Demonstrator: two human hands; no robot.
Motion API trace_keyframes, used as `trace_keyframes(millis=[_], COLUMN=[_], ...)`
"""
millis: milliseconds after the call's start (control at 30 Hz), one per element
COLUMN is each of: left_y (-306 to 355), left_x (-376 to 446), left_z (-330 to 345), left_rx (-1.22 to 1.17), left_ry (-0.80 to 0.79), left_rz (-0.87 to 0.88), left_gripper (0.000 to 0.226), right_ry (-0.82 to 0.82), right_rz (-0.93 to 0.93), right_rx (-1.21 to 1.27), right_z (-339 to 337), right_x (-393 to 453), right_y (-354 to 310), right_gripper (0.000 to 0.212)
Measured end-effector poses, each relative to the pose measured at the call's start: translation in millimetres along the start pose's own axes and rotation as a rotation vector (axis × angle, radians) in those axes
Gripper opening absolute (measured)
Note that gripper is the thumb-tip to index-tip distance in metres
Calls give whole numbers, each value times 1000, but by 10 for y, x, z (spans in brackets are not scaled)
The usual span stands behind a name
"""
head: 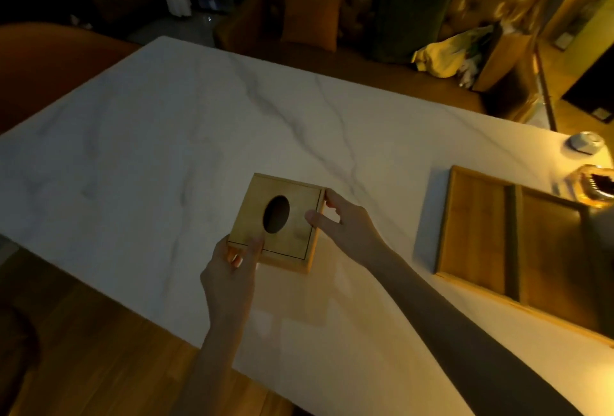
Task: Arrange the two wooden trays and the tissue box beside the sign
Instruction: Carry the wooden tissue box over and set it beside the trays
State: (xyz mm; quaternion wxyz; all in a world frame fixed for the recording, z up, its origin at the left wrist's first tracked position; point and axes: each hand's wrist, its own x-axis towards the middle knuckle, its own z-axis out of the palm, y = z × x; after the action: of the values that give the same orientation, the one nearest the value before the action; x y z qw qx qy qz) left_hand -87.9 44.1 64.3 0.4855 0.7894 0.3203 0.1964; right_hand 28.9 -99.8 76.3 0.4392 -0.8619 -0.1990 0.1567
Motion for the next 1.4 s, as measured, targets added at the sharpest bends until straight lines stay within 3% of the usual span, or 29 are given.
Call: trace_keyframes(millis=[133, 367, 533, 733, 1000, 1400], left_y=[296, 600, 672, 720, 670, 503], left_x=[-116, -355, -652, -1092, -1651, -2046], left_z=[163, 592, 976, 1397, 1841, 2193], left_rx=[-27, -6, -40, -47, -47, 23], left_ry=[-52, -243, -397, -588, -766, -937], left_rz=[91, 255, 323, 424, 428, 377], left_gripper=[33, 29, 30, 31, 28, 21], right_ry=[154, 398, 541, 688, 856, 930], right_rz=[16, 95, 253, 477, 657, 776], right_rx=[5, 59, 74, 75, 118, 324], right_z=[-364, -727, -935, -1081, -1140, -1030], right_x=[-279, -883, -1380, -1979, -2631, -3003], right_y=[30, 401, 654, 986, 1297, 1608], right_gripper=[40, 43, 39, 49, 50, 46])
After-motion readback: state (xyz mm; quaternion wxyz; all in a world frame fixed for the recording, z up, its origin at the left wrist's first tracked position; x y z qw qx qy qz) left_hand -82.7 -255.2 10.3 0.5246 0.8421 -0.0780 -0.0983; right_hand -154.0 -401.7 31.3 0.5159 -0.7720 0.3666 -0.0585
